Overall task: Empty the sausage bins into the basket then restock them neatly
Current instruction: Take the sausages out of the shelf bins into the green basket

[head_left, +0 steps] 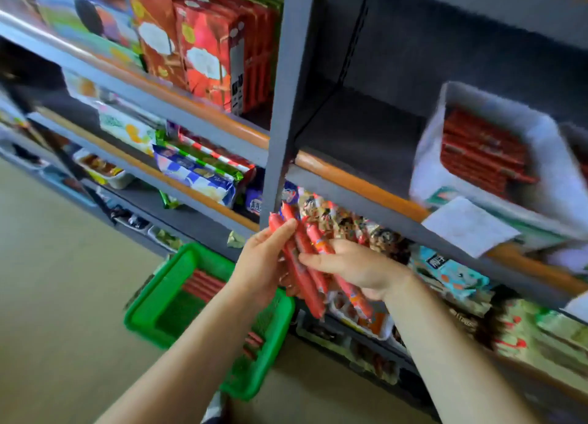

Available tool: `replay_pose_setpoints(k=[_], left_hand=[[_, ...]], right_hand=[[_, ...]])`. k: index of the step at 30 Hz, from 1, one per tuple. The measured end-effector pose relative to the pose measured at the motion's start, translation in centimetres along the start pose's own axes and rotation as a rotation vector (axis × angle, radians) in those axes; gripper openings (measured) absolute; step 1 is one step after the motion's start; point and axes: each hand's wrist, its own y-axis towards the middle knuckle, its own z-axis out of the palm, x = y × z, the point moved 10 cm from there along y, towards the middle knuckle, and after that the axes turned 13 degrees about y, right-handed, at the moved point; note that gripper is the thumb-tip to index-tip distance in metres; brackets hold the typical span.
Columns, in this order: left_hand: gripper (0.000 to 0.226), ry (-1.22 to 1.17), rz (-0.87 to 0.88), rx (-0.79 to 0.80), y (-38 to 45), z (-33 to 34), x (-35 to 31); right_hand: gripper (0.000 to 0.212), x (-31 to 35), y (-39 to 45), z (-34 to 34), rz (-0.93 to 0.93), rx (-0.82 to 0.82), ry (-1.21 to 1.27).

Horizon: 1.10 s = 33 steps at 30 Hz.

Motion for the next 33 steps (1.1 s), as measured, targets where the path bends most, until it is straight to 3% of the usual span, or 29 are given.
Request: replay_pose_setpoints(k=[3, 6, 8, 13, 16, 20, 26, 33], left_hand=[[0.021, -0.039, -0.121, -0.156, 1.2, -6.1, 5.1], [0.019, -0.024, -0.227, -0.229, 2.3, -10.8, 10.0], [0.017, 0.022, -0.294, -0.257, 2.8, -13.4, 13.3], [0.012, 0.032, -0.386, -0.289, 4.3, -17.2, 20.4], [0.008, -0.009, -0.43, -0.316, 5.3, -19.1, 24.3], [0.009, -0.033, -0.493, -0.335, 6.2, -21.3, 29.3], [0.01, -0.087, -0.582, -0.329, 7.5, -22.9, 34.6], [0.013, 0.007, -0.644, -0.383, 8.8, -24.9, 39.2]], right_hand=[[0.024, -4.5, 5.2, 1.1, 0.024, -0.091, 0.067], [0.055, -9.0, 9.1, -0.3, 0.027, -0.35, -0.139], [0.052, -11.8, 11.1, -0.2, 0.035, -0.422, -0.128], [0.008, -19.0, 16.7, 0.9, 0.035, -0.398, -0.117], [0.02, -22.7, 19.5, 2.2, -0.002, -0.34, -0.09], [0.031, -26.7, 21.0, 2.1, -0.027, -0.385, -0.021], [0.032, -33.5, 23.7, 2.2, 0.163, -0.261, 0.082], [0.033, -38.4, 26.6, -0.9, 0.23, -0.324, 0.014]])
